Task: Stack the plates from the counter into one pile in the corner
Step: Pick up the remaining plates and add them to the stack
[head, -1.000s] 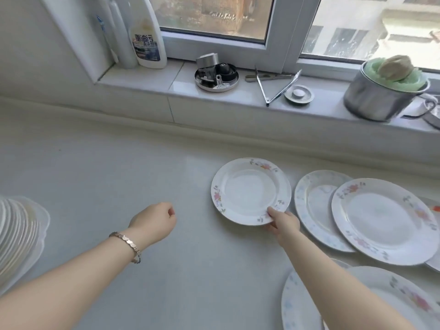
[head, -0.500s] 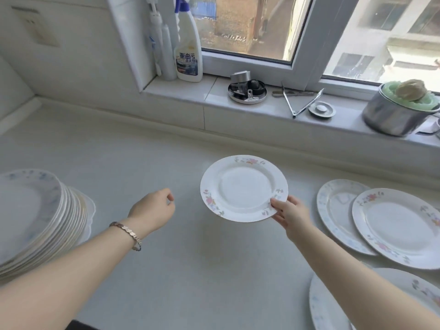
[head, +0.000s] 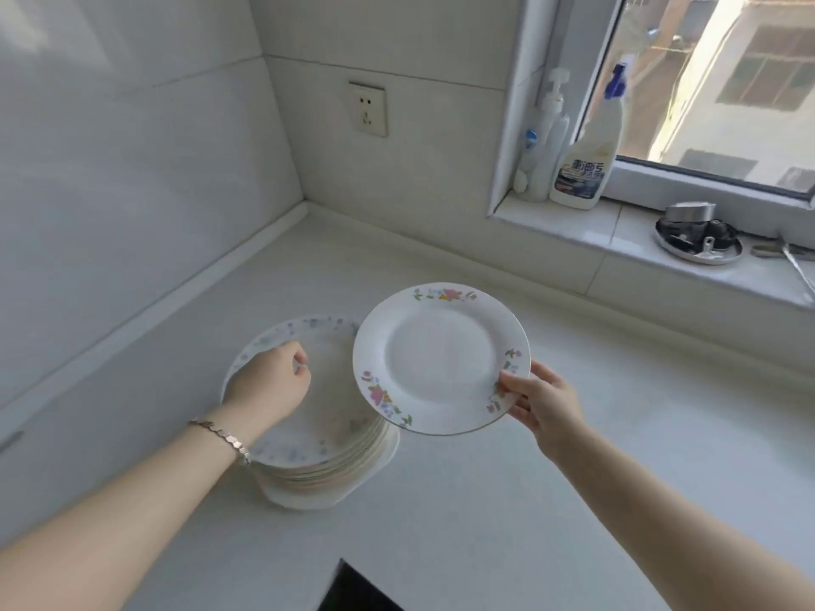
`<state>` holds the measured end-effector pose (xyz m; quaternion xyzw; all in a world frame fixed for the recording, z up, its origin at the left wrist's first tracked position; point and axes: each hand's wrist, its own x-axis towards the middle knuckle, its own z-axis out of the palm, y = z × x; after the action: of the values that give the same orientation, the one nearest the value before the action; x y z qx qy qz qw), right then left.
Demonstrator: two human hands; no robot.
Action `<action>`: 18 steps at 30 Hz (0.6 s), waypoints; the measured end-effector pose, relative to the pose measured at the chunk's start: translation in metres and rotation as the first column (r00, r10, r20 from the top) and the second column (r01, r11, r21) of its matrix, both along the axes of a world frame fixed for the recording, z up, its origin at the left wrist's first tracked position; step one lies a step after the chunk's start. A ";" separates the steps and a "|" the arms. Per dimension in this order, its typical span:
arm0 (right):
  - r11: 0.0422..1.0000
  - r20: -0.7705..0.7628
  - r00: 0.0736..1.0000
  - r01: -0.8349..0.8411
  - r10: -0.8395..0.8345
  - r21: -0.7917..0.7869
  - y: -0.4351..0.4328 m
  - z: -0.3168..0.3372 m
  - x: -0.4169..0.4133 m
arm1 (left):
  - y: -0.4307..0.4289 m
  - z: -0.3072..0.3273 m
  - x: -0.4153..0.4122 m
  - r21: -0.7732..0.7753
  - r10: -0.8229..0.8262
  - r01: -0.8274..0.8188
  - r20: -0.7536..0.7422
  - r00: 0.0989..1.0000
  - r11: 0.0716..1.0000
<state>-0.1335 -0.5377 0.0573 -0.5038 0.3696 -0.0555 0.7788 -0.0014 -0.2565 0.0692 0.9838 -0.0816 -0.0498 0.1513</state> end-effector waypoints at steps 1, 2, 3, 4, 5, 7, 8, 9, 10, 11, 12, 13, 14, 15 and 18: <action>1.000 -0.002 1.000 -0.020 0.020 -0.004 0.017 0.000 0.013 | 0.018 0.000 0.006 -0.004 0.029 -0.029 0.000 1.000 1.000; 0.999 -0.009 0.999 -0.041 0.041 -0.009 0.033 0.000 0.025 | 0.034 -0.001 0.012 -0.009 0.053 -0.053 -0.003 0.999 0.999; 0.998 -0.016 0.998 -0.062 0.062 -0.014 0.048 -0.001 0.035 | 0.049 -0.003 0.017 -0.009 0.072 -0.072 -0.006 0.997 0.997; 0.996 -0.027 0.996 -0.083 0.082 -0.020 0.061 -0.003 0.043 | 0.062 -0.004 0.021 -0.006 0.086 -0.086 -0.010 0.996 0.996; 0.995 -0.041 0.994 -0.099 0.098 -0.026 0.073 -0.005 0.051 | 0.074 -0.006 0.025 -0.002 0.094 -0.094 -0.015 0.995 0.996; 0.992 -0.069 0.990 -0.123 0.120 -0.040 0.091 -0.010 0.062 | 0.092 -0.009 0.032 0.001 0.105 -0.105 -0.023 0.994 0.994; 0.990 -0.081 0.988 -0.133 0.129 -0.048 0.098 -0.014 0.066 | 0.098 -0.011 0.034 0.001 0.111 -0.111 -0.024 0.994 0.994; 0.988 -0.093 0.986 -0.142 0.136 -0.057 0.103 -0.017 0.069 | 0.104 -0.013 0.037 -0.002 0.118 -0.118 -0.024 0.993 0.993; 0.986 -0.105 0.984 -0.152 0.145 -0.070 0.107 -0.020 0.071 | 0.108 -0.016 0.039 -0.005 0.124 -0.124 -0.027 0.992 0.992; 0.983 -0.115 0.981 -0.165 0.155 -0.083 0.110 -0.021 0.072 | 0.110 -0.018 0.041 -0.007 0.130 -0.130 -0.034 0.991 0.992; 0.980 -0.122 0.979 -0.177 0.165 -0.095 0.112 -0.023 0.072 | 0.112 -0.021 0.042 -0.012 0.133 -0.134 -0.043 0.990 0.991; 0.976 -0.129 0.976 -0.189 0.176 -0.106 0.114 -0.024 0.072 | 0.113 -0.023 0.043 -0.019 0.133 -0.135 -0.052 0.990 0.991; 0.971 -0.140 0.973 -0.203 0.186 -0.124 0.115 -0.025 0.072 | 0.114 -0.026 0.044 -0.028 0.131 -0.133 -0.061 0.989 0.991; 0.961 -0.162 0.967 -0.221 0.195 -0.164 0.117 -0.026 0.072 | 0.113 -0.027 0.044 -0.039 0.129 -0.132 -0.071 0.989 0.991; 0.776 -0.334 0.921 -0.357 0.199 -0.520 0.120 -0.031 0.071 | 0.110 -0.031 0.044 -0.073 0.124 -0.131 -0.099 0.987 0.989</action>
<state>-0.0628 -0.4172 0.0266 -0.7659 0.3555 0.0196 0.5354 0.0430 -0.1467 0.0386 0.9769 -0.0131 -0.0829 0.1965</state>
